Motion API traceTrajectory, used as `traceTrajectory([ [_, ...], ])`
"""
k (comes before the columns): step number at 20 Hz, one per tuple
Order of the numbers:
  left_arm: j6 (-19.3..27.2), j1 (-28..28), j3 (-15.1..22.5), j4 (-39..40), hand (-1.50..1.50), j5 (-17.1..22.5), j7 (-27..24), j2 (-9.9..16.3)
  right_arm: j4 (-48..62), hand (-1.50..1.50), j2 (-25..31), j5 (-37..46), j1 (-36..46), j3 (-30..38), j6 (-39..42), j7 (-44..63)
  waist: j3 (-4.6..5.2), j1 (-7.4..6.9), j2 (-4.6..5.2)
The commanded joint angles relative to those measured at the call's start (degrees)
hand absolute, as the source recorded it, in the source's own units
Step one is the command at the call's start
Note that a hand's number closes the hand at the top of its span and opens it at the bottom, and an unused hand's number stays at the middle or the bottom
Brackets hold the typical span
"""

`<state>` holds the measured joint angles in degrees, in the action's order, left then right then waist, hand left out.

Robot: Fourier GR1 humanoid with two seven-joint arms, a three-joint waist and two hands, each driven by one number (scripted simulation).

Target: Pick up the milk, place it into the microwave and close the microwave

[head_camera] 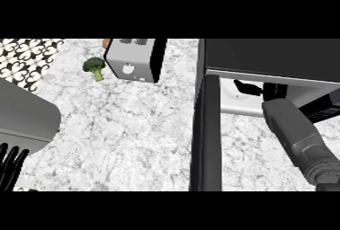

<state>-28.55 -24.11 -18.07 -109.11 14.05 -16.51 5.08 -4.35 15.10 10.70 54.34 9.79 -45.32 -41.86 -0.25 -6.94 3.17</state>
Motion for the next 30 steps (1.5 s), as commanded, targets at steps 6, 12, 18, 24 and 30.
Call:
traceTrajectory([
  [6,0.6,2.5,-0.6,2.6,-1.5,-0.6,0.0,0.5,-1.1,-1.5,-1.5,0.6,0.9,0.0,-3.8,-0.6,-0.12,-0.07,0.01],
  [12,0.4,2.3,1.4,3.2,-1.5,-3.0,-1.7,-1.0,0.4,-1.5,-3.0,2.2,2.0,-1.2,-3.6,1.1,-0.04,-0.21,-0.18],
  [18,-2.2,2.4,-1.4,5.3,-1.5,-1.2,-2.6,2.4,-0.4,-1.5,-3.6,2.0,0.8,-0.8,-2.0,-0.3,-0.06,0.06,-0.27],
  [24,-0.7,2.9,-0.4,5.0,-1.5,-2.0,-2.7,0.3,-0.4,-1.5,-3.8,1.8,1.8,-0.4,-0.4,0.9,0.0,1.5,-0.87],
  [30,-1.4,0.5,-1.1,3.5,-1.5,-2.7,-5.0,0.0,-1.4,-1.5,-4.5,0.7,-0.9,1.0,1.3,-2.2,0.01,1.88,-1.23],
])
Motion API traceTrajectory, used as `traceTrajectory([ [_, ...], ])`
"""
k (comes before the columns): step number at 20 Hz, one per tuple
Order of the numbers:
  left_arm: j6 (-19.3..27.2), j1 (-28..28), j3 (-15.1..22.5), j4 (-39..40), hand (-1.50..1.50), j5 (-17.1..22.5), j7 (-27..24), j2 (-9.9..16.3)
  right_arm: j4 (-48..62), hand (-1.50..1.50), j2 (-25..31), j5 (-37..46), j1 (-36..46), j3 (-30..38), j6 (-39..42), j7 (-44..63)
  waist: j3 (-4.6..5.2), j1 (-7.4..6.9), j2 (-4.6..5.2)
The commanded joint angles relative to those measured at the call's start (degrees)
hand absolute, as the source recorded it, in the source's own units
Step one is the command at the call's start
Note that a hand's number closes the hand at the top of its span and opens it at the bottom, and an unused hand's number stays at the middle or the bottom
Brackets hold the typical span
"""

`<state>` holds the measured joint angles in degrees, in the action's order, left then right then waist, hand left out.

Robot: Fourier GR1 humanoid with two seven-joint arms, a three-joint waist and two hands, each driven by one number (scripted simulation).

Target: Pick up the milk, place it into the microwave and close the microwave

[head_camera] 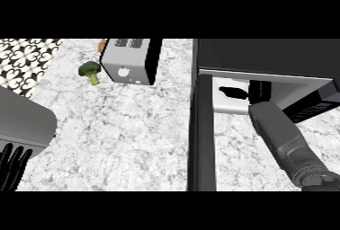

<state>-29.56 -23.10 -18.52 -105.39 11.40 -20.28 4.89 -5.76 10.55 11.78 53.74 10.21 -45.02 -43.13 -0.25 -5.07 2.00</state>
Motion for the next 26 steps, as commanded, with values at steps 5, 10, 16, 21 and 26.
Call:
traceTrajectory([
  [5,1.0,-0.3,-0.3,0.1,-1.5,-0.9,-0.9,-1.4,-1.3,-1.5,1.8,-2.2,-4.0,2.3,7.8,-5.1,0.05,1.67,-0.58],
  [10,0.5,-4.8,1.4,-2.2,-1.5,-2.8,-2.0,-3.6,-3.3,-1.5,0.3,-4.8,-7.3,4.4,16.6,-10.3,0.07,2.46,-1.04],
  [16,-1.7,-8.4,2.5,-5.1,-1.5,-3.3,-2.0,-4.1,-5.9,-1.5,-5.2,-6.5,-9.6,4.8,18.8,-10.7,0.2,4.02,-1.81],
  [21,-2.7,-7.0,8.2,-6.2,-1.5,-4.6,1.2,-4.7,-8.4,-1.5,-4.6,-7.9,-15.2,4.6,27.4,-14.0,0.22,5.0,-2.0],
  [26,-6.8,-11.0,10.9,-8.7,-1.5,-3.2,0.1,-4.7,-12.2,-1.5,-7.3,-9.0,-19.5,2.9,36.6,-14.3,0.26,5.42,-2.35],
])
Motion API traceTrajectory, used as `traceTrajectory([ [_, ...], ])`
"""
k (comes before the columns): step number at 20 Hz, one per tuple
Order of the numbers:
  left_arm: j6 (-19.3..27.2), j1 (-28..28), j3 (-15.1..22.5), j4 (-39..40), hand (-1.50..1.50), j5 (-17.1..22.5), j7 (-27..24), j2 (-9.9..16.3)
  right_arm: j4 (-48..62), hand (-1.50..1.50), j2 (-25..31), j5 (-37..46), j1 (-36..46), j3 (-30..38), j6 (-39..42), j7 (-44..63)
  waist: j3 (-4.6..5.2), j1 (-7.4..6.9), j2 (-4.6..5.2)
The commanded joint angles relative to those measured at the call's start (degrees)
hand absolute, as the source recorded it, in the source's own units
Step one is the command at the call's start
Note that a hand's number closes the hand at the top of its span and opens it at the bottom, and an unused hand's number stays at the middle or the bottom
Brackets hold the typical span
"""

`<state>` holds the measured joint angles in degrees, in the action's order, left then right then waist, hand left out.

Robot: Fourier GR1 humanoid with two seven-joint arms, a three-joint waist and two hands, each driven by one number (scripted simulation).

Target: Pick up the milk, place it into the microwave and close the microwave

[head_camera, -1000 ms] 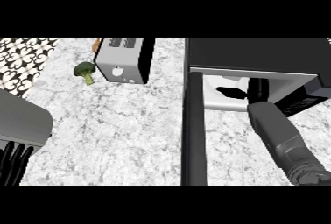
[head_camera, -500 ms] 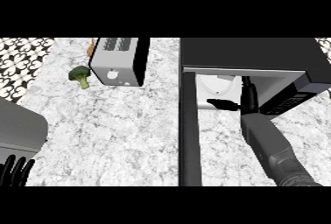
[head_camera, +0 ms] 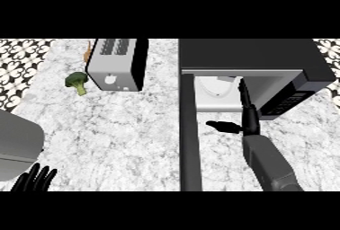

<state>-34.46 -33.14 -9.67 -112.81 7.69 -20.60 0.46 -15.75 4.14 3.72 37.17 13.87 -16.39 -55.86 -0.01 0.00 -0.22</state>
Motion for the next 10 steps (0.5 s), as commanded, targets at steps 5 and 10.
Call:
traceTrajectory([
  [5,-2.5,-2.0,5.4,-3.0,-1.5,-2.3,-0.1,-0.4,-10.8,-1.5,-0.1,-2.0,-12.8,-3.1,15.4,-3.1,0.13,1.83,-0.7],
  [10,-2.3,2.0,10.8,0.3,-1.5,-7.4,0.7,-0.4,-22.0,-1.5,-3.2,-2.1,-22.7,-7.2,15.2,-2.0,0.19,2.06,-0.55],
])
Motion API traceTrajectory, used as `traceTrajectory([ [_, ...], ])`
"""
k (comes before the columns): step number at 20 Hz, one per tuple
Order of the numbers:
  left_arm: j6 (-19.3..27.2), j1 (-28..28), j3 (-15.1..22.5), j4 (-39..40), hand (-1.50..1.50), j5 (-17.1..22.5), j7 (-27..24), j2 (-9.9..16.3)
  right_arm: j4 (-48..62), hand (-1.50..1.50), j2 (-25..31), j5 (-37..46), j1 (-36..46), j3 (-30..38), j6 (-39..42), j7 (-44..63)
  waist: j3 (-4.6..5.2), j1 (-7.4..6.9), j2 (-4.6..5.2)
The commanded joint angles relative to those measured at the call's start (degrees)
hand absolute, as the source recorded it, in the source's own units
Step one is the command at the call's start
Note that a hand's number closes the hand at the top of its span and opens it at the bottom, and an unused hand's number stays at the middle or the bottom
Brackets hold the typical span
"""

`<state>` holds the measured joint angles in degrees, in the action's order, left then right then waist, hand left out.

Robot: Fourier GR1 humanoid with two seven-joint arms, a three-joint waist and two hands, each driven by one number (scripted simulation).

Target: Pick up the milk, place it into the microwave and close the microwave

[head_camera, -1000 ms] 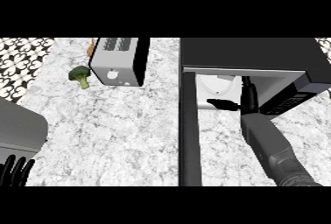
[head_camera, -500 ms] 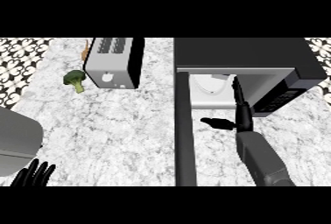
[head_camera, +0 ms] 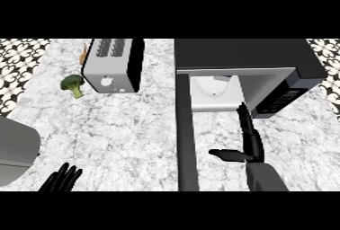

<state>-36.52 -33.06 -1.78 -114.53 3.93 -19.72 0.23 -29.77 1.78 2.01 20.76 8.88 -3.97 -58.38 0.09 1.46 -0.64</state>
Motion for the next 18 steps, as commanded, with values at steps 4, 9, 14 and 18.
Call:
traceTrajectory([
  [4,0.5,3.4,6.2,1.9,1.5,-7.9,0.2,0.0,-19.9,-1.5,-1.0,-1.8,-16.0,-4.8,5.6,2.9,0.1,0.68,-0.09],
  [9,5.9,10.3,11.6,2.5,1.5,-11.3,4.7,-0.2,-33.8,1.5,3.9,-7.4,-25.6,-3.9,12.8,6.3,-0.01,-0.18,0.36],
  [14,13.5,17.1,18.7,9.6,1.5,-16.9,5.2,-0.2,-47.5,-1.5,5.7,-12.6,-33.7,-3.3,15.7,13.9,-0.02,-0.44,0.5],
  [18,18.6,26.4,20.3,14.6,1.5,-16.4,9.0,-0.2,-53.1,-1.5,5.6,-16.7,-40.8,-0.8,16.6,13.5,-0.05,-0.41,0.61],
])
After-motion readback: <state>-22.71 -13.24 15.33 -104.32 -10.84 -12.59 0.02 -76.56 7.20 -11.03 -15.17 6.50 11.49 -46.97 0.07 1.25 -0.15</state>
